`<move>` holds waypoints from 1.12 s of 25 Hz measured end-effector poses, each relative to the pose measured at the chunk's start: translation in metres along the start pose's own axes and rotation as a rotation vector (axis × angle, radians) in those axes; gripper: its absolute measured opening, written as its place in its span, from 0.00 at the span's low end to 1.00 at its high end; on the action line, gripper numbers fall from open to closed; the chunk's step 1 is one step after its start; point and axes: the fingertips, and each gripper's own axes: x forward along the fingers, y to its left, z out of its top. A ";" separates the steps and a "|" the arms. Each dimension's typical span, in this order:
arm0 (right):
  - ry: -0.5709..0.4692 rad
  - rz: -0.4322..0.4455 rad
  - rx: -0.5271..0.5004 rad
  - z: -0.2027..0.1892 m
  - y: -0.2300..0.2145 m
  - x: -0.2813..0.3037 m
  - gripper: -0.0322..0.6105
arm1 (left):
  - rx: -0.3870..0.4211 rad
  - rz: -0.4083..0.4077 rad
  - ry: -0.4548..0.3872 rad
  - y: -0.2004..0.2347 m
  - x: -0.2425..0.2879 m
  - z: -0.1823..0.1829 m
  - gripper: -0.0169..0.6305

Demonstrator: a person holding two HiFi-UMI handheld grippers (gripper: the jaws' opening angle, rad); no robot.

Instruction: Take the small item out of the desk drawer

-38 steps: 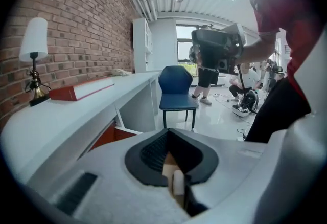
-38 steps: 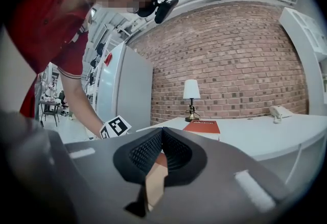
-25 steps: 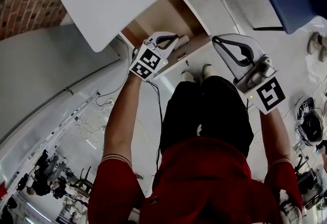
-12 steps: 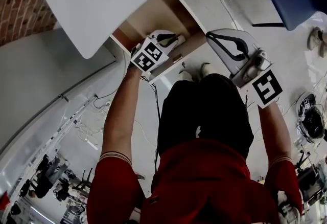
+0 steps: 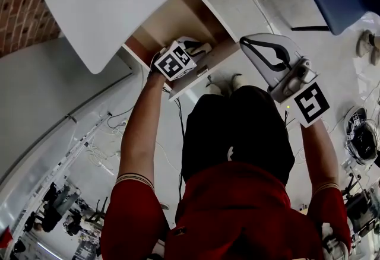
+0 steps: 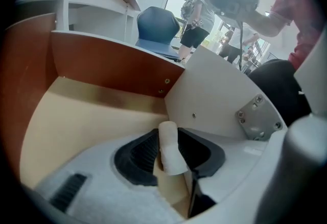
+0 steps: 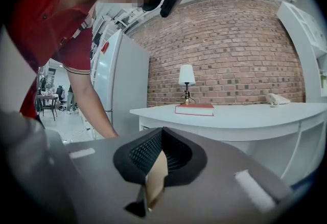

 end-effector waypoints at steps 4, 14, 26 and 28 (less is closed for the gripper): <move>0.004 -0.004 0.003 -0.005 0.000 -0.003 0.07 | -0.002 -0.016 0.032 -0.002 0.010 -0.008 0.23; 0.023 -0.014 0.015 -0.015 -0.003 -0.010 0.07 | -0.029 -0.041 0.108 -0.004 0.022 -0.018 0.23; 0.011 -0.006 0.027 0.005 -0.005 -0.013 0.07 | 0.005 0.043 0.067 -0.004 -0.010 0.006 0.21; 0.006 -0.004 0.031 0.014 -0.004 -0.013 0.07 | 0.010 0.071 0.032 -0.004 -0.022 0.016 0.21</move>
